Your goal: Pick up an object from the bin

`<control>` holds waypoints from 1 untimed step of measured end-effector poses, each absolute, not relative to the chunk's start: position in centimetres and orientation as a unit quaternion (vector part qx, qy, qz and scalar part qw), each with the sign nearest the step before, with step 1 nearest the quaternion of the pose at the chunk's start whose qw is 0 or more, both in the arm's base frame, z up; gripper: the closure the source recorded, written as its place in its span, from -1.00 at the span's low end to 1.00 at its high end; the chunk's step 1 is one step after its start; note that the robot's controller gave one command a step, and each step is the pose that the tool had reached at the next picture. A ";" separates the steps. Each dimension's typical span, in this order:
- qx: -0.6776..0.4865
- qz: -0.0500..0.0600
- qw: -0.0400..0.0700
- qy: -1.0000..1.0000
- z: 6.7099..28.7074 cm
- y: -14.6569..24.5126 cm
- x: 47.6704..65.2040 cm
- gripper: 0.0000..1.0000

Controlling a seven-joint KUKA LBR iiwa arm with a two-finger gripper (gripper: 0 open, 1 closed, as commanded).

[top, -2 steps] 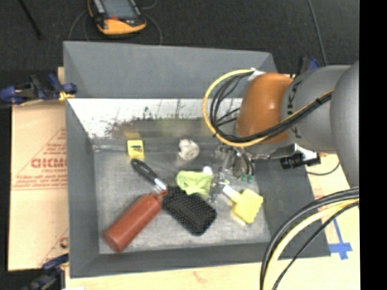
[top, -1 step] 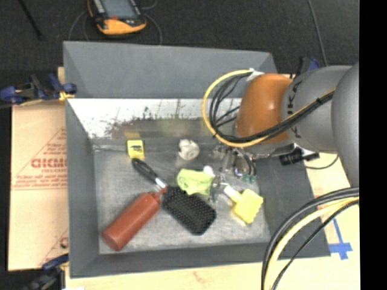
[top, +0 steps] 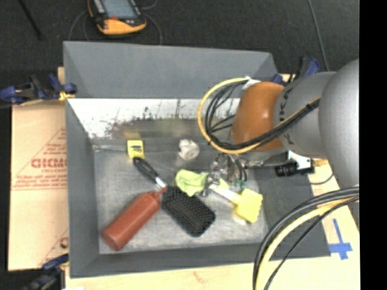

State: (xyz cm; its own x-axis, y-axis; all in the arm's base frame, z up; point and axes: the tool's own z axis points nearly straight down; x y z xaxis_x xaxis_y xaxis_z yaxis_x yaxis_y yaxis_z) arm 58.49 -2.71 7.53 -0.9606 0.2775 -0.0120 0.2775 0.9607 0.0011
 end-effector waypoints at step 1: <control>0.140 0.000 0.006 0.990 7.5 -2.7 58.5 1.00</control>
Offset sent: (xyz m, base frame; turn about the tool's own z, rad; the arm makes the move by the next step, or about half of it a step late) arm 0.0000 0.0001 0.0593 0.0000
